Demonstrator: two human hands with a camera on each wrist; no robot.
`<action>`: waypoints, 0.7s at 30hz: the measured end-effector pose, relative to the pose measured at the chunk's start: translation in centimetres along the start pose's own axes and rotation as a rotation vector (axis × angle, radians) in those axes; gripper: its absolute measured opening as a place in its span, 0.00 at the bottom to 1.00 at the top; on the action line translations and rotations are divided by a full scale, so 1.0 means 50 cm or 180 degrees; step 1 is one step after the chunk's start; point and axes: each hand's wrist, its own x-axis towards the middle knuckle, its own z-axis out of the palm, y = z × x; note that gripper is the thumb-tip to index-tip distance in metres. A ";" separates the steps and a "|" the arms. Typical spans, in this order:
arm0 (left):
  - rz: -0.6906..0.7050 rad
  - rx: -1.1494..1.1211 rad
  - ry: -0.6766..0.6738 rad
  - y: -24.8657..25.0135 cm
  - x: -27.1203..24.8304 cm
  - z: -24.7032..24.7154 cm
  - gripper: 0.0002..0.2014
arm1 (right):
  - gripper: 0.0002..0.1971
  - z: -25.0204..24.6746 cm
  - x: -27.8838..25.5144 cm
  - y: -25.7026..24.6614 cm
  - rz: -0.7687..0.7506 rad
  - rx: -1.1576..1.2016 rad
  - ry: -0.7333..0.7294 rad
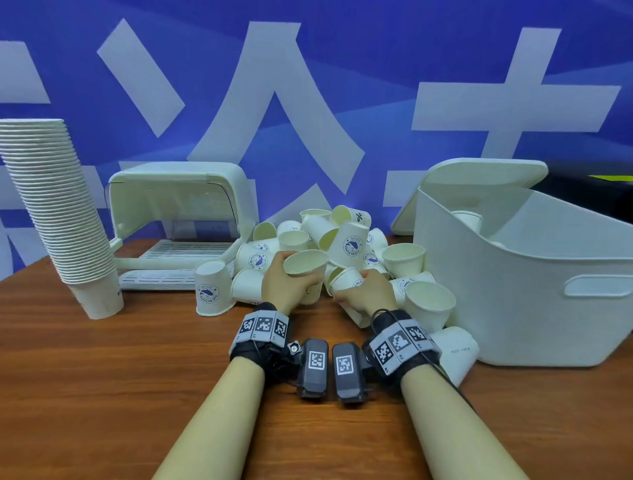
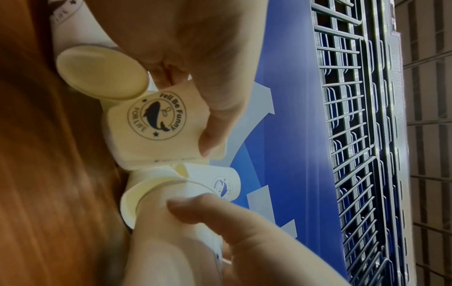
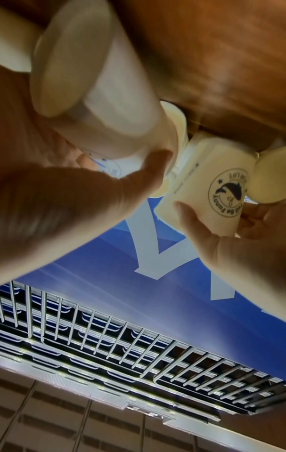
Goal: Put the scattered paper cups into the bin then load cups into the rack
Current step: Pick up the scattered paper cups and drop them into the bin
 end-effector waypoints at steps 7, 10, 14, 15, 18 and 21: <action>0.0186 -0.0604 0.0134 0.012 -0.003 -0.008 0.28 | 0.41 0.008 -0.009 -0.029 -0.0096 0.0784 0.0416; 0.0256 -0.0707 0.0067 0.024 -0.004 -0.009 0.31 | 0.51 0.020 0.003 -0.037 -0.0310 0.0793 0.0556; 0.0378 -0.0625 -0.0008 0.042 -0.006 -0.016 0.32 | 0.38 -0.015 -0.022 -0.069 -0.0388 0.0836 0.0544; 0.0391 -0.0680 -0.0046 0.050 -0.008 -0.020 0.29 | 0.32 -0.023 -0.019 -0.073 -0.0419 0.0889 0.0524; 0.0435 -0.0937 -0.0097 0.078 -0.006 -0.032 0.22 | 0.29 -0.045 -0.015 -0.090 -0.0678 0.1111 0.0555; 0.0534 -0.1154 -0.0201 0.114 -0.005 -0.040 0.16 | 0.26 -0.076 -0.019 -0.113 -0.0796 0.1368 0.0568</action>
